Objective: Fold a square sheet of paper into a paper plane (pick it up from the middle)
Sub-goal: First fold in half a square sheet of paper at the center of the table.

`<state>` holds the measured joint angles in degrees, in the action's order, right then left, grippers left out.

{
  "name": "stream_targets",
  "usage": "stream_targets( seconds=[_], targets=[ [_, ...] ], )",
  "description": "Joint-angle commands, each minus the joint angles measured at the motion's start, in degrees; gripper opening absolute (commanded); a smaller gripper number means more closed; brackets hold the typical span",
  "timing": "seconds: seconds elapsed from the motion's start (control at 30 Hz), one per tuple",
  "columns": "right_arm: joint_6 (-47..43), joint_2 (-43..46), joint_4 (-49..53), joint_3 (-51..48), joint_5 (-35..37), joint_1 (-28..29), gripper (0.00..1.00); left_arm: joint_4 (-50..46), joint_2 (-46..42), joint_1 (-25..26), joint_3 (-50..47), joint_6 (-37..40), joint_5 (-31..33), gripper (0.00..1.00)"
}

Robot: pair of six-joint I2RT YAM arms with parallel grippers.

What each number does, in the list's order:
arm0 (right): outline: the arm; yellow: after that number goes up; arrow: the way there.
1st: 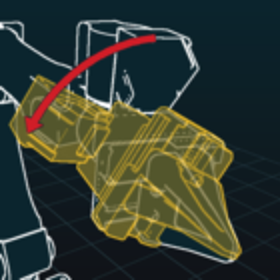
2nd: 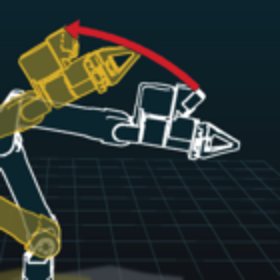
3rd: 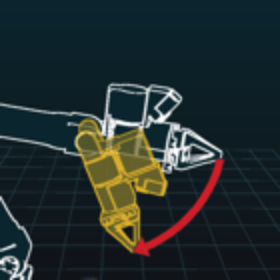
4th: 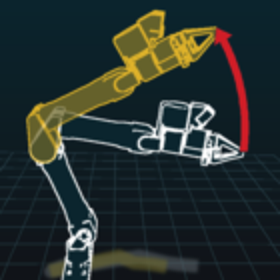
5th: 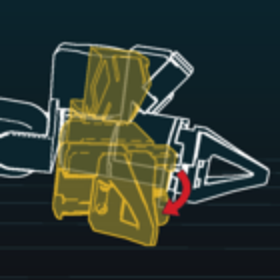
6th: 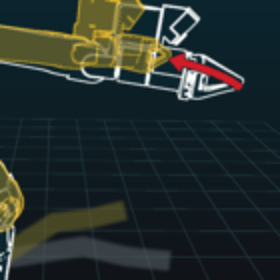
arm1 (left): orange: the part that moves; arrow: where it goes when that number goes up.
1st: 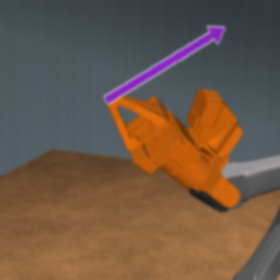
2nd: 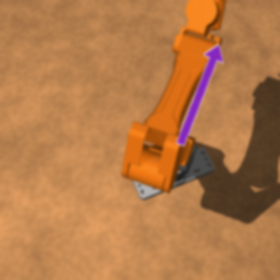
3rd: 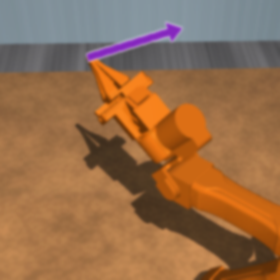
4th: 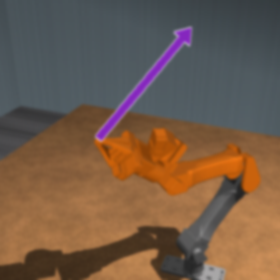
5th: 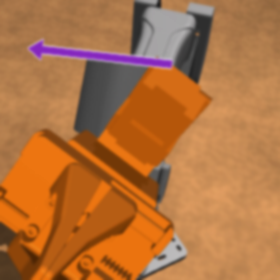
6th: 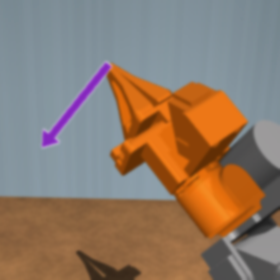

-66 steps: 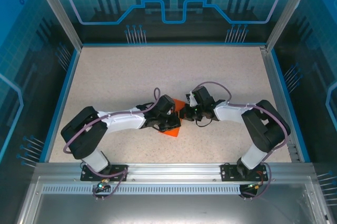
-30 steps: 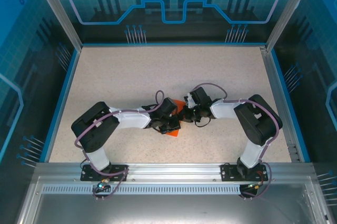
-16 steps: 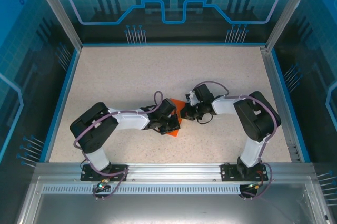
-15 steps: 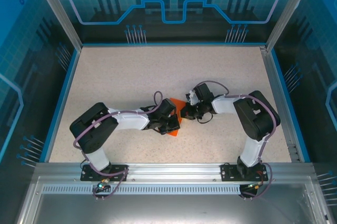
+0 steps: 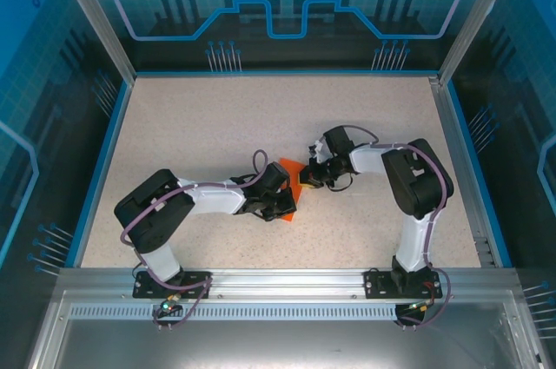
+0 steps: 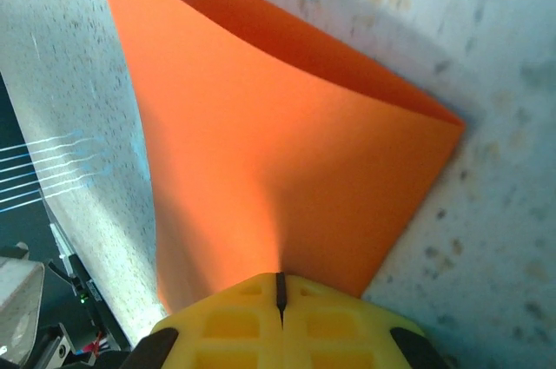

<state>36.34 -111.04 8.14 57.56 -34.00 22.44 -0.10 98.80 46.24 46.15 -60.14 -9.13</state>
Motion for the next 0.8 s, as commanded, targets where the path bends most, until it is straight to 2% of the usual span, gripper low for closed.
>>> stream_targets(
  seconds=[0.0,0.53,0.63,0.77],
  targets=[
    [-1.31,-3.56,-1.27,2.57,13.46,-4.91,0.00,-9.58,0.51,0.46,-2.99,-0.94,-1.59,0.00],
    [-2.57,-7.49,2.99,11.16,15.30,-8.81,0.00,-9.13,1.57,0.43,-2.84,-0.70,-2.26,0.00],
    [-3.19,-6.30,4.63,13.33,14.84,-9.03,0.00,-9.52,1.74,0.45,-2.47,-0.52,-2.12,0.00],
    [-3.21,-0.24,4.48,11.59,12.01,-7.82,0.00,-9.59,1.74,0.48,-1.70,-0.41,-1.94,0.00]
  ],
)
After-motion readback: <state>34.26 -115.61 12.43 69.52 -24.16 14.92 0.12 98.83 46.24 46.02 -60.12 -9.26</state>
